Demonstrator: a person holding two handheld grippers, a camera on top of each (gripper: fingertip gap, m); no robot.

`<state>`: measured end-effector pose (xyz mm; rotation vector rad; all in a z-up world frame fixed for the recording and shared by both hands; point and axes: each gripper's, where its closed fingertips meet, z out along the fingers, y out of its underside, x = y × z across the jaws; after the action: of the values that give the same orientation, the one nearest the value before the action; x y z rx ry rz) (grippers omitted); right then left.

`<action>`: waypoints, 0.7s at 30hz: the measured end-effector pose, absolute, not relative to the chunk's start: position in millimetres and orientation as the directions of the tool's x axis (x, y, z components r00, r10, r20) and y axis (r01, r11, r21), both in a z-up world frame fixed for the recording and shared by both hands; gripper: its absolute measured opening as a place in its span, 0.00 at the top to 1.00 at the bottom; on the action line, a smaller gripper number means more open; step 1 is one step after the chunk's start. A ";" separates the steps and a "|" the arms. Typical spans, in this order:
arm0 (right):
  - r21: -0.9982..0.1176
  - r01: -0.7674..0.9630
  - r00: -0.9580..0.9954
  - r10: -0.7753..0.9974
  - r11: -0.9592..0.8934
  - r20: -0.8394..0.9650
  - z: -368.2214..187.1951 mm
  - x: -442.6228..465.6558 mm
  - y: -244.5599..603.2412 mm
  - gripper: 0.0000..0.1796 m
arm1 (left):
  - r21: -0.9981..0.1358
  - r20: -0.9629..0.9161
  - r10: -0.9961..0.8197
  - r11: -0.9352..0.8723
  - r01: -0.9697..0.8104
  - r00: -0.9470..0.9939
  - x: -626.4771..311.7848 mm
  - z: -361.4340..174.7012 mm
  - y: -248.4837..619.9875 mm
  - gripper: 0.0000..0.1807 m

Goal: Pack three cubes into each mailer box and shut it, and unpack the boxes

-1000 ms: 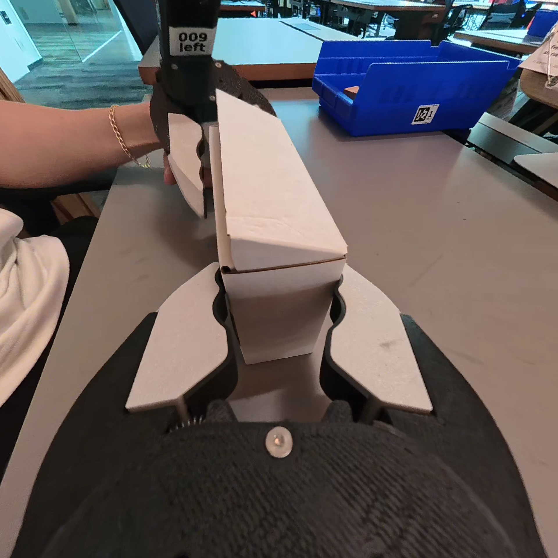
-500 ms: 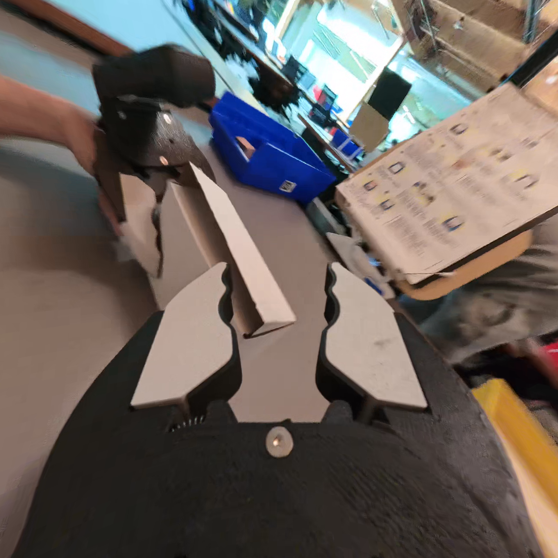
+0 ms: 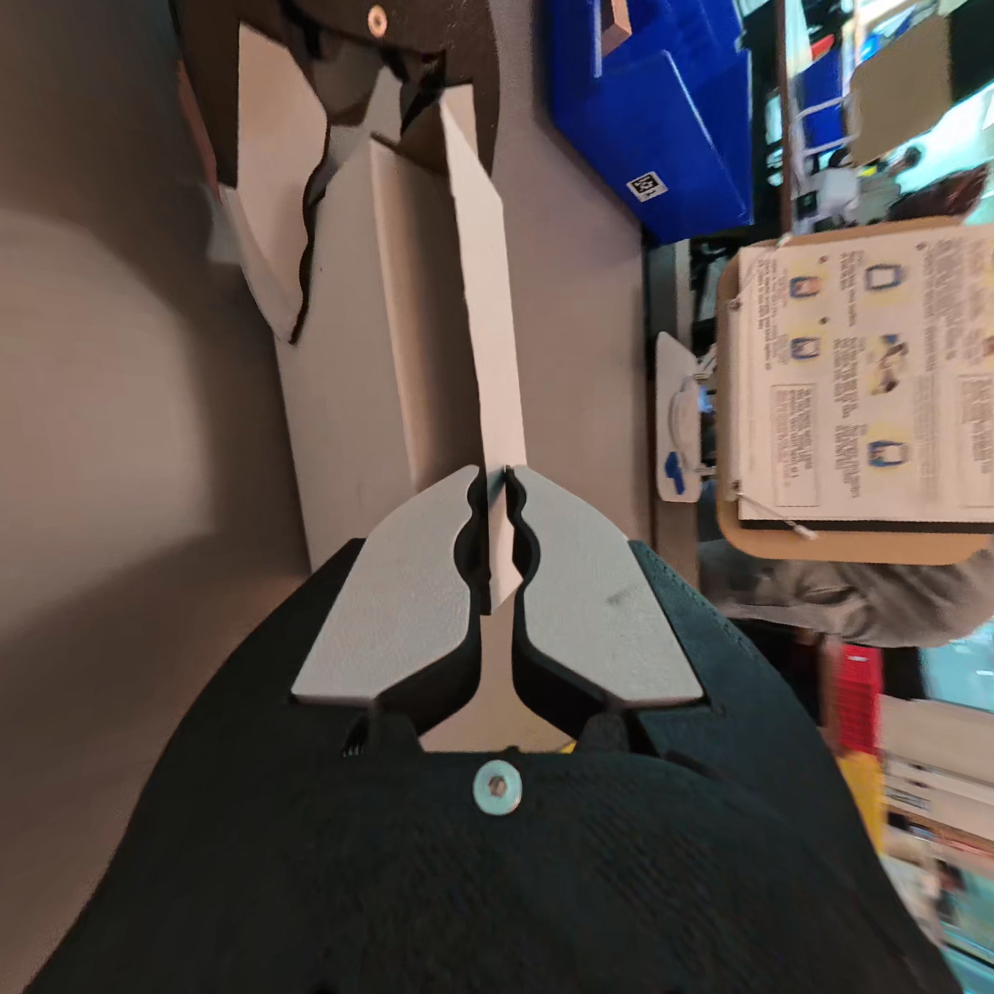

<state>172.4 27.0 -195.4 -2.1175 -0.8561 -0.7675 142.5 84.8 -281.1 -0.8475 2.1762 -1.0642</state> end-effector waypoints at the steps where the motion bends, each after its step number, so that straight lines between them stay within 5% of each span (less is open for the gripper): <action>1: -0.418 0.737 0.635 0.333 -0.531 0.697 -194.1 171.6 26.8 0.96 | -0.826 -0.213 -0.741 0.485 -0.287 -0.637 142.6 -281.0 84.6 0.56; 16: -0.538 0.612 0.769 0.278 -0.580 0.575 -183.2 185.6 36.0 0.98 | -0.819 -0.229 -0.765 0.485 -0.306 -0.602 144.1 -276.0 94.7 0.56; 21: -0.507 0.583 0.769 0.229 -0.635 0.597 -183.4 197.5 32.4 0.99 | -0.840 -0.342 -0.768 0.508 -0.191 -0.542 118.2 -203.0 122.0 0.78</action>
<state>197.5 32.4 -183.4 -2.2442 -0.6021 -0.6373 118.2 122.0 -203.0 -0.7824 2.0177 -1.0036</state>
